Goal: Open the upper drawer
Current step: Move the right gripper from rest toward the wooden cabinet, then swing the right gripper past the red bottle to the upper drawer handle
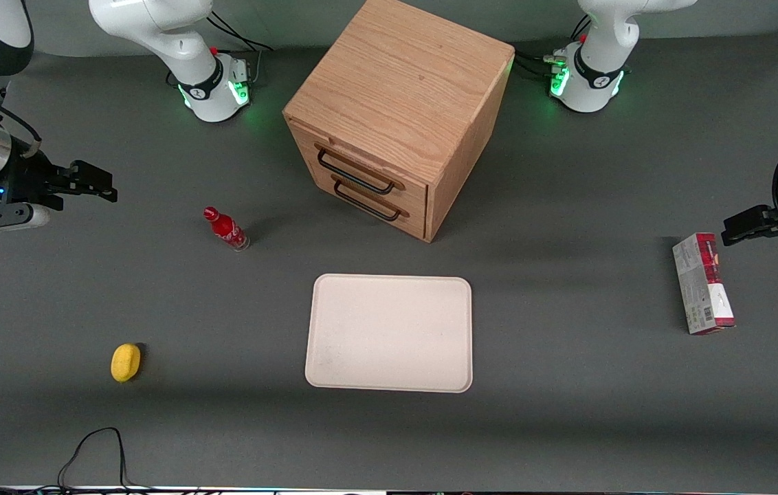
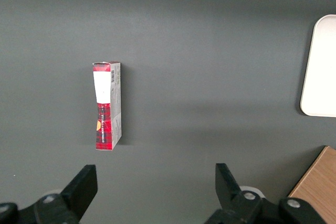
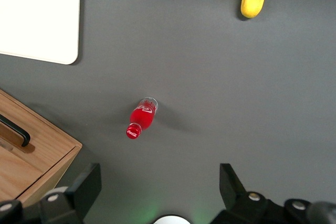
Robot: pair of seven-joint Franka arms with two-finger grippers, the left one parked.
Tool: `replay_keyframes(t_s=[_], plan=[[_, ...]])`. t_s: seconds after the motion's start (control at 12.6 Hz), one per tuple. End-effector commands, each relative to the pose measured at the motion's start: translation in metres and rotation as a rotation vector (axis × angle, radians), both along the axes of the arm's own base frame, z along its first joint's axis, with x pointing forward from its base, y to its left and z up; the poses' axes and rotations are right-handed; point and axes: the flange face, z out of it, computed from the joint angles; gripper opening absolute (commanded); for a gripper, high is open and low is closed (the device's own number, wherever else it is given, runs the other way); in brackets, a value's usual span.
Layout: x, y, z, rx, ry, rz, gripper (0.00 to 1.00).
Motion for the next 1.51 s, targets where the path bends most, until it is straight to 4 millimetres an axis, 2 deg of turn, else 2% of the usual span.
replay_keyframes(t_s=[0.0, 0.32, 0.56, 0.72, 0.8, 1.04, 1.12, 1.2, 1.27, 1.43], plan=[[0.007, 0.004, -0.002, -0.015, 0.016, 0.026, 1.00], [0.009, 0.013, -0.007, -0.003, 0.025, 0.030, 1.00], [0.019, 0.050, -0.002, 0.023, 0.009, 0.080, 1.00], [0.029, 0.077, -0.007, 0.072, 0.017, 0.084, 1.00], [0.034, 0.083, -0.010, 0.088, 0.022, 0.076, 1.00], [0.035, 0.109, -0.019, 0.086, 0.034, 0.117, 1.00], [0.034, 0.124, -0.016, 0.078, 0.025, 0.142, 1.00], [0.036, 0.131, -0.016, 0.076, 0.025, 0.153, 1.00], [0.035, 0.135, -0.021, 0.081, 0.043, 0.154, 1.00], [0.037, 0.158, -0.039, 0.122, 0.079, 0.164, 1.00]])
